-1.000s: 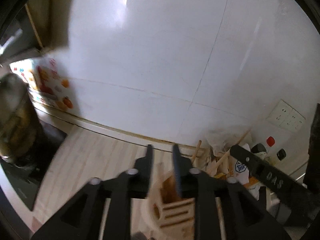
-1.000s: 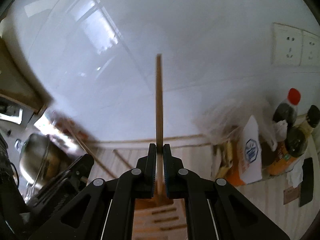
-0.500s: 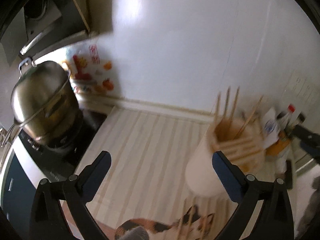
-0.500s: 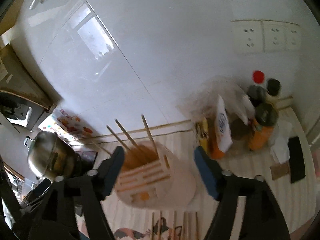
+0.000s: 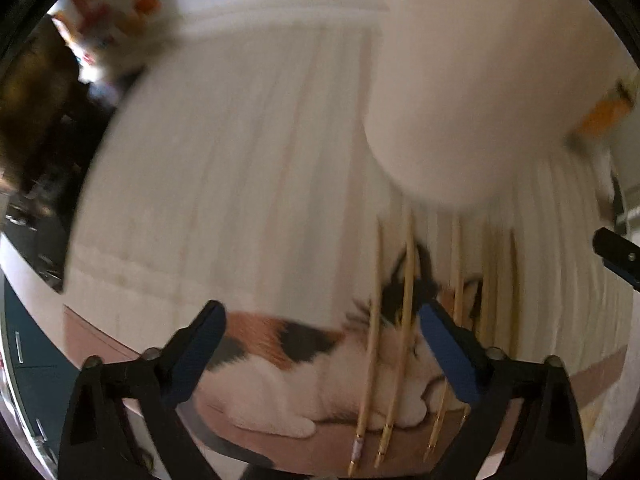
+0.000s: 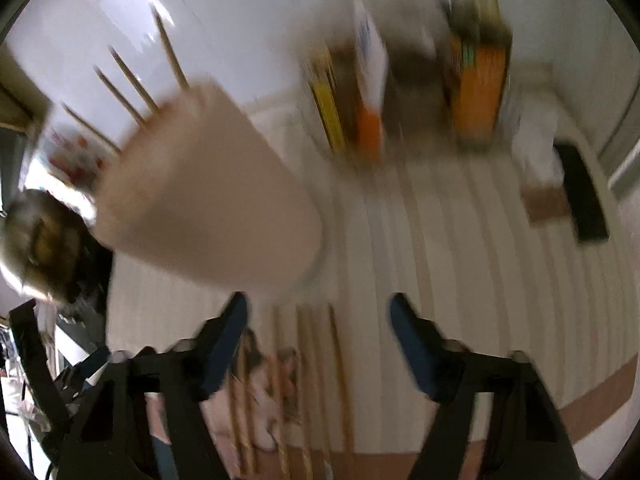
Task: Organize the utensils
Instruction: 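Lower the left gripper onto a third chopstick and close while the right gripper grasps another, then lift the left gripper's chopstick to the pink holder and lower it in while the right gripper does likewise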
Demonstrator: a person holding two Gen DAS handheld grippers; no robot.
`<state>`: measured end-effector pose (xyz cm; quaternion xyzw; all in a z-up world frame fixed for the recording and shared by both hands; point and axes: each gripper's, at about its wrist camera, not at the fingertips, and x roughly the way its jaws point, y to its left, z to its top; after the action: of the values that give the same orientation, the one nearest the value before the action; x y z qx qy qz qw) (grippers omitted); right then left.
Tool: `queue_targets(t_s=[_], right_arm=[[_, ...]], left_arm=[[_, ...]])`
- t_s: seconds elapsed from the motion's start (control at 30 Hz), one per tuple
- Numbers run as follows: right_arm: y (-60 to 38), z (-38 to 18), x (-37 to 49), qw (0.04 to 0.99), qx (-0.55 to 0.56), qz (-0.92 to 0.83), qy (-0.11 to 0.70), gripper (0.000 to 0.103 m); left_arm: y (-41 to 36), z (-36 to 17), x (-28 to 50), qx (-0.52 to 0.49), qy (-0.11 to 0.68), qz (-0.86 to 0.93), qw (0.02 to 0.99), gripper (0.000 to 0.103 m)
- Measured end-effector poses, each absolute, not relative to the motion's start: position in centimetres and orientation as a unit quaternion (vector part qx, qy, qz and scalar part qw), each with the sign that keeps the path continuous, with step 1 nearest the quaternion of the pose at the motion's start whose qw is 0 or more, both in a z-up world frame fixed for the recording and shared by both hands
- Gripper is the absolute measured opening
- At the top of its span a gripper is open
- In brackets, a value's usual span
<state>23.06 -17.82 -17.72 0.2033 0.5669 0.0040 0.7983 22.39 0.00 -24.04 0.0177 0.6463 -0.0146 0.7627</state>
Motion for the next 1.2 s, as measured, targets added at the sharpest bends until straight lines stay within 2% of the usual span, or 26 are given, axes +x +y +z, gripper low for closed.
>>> queue_targets(t_s=[0.07,0.13,0.17,0.2,0.23,0.33,0.37,0.4,0.43,0.5,0.57,0.6,0.63,1.2], right_arm=[[-17.5,-20.3,22.4,0.779,0.2,0.002,0.594,0.047],[-17.2,-22.2,22.0,0.764,0.197,0.002,0.615,0.044],[-17.0,-23.1,21.8,0.757,0.195,0.002,0.624,0.04],[-16.7,-24.0,21.5,0.75,0.193,0.005,0.632,0.04],[-16.6,-24.7,21.6,0.746,0.189,0.006,0.639,0.04],[-15.7,-26.4,21.3,0.732,0.176,0.008,0.659,0.04],[-15.3,-27.0,21.1,0.726,0.171,0.009,0.666,0.04],[-15.1,-27.5,21.0,0.722,0.166,0.009,0.671,0.04],[-14.8,-27.9,20.9,0.72,0.16,0.01,0.676,0.04],[-14.3,-28.5,20.7,0.716,0.145,0.01,0.683,0.038],[-13.5,-28.3,20.7,0.722,0.109,0.004,0.684,0.017],[-13.4,-28.3,20.5,0.723,0.096,0.001,0.685,0.009],[-13.5,-28.3,20.4,0.722,0.092,-0.005,0.686,0.007],[-16.5,-27.9,17.9,0.714,0.046,-0.022,0.698,0.009]], left_arm=[[-0.6,-25.9,22.2,0.024,0.664,-0.022,0.747,0.077],[-1.3,-27.6,22.0,0.032,0.677,-0.029,0.735,0.065],[-1.5,-27.9,21.9,0.034,0.68,-0.031,0.732,0.054],[-1.8,-28.4,21.8,0.038,0.683,-0.035,0.728,0.046],[-2.1,-28.7,21.8,0.044,0.686,-0.036,0.726,0.041],[-2.7,-28.9,21.7,0.059,0.681,-0.037,0.729,0.035],[-2.8,-28.9,21.7,0.057,0.682,-0.042,0.728,0.027],[-3.0,-28.9,21.7,0.058,0.682,-0.044,0.728,0.012],[-3.3,-29.0,21.8,0.067,0.68,-0.038,0.729,0.007],[-3.2,-28.9,21.7,0.076,0.678,-0.029,0.731,0.005],[-2.6,-28.9,21.6,0.078,0.678,-0.018,0.731,0.005],[-2.3,-28.9,21.6,0.076,0.678,-0.018,0.731,0.005],[-1.9,-29.0,21.6,0.075,0.678,-0.014,0.731,0.005],[-1.1,-28.8,21.5,0.064,0.679,-0.014,0.731,0.005]])
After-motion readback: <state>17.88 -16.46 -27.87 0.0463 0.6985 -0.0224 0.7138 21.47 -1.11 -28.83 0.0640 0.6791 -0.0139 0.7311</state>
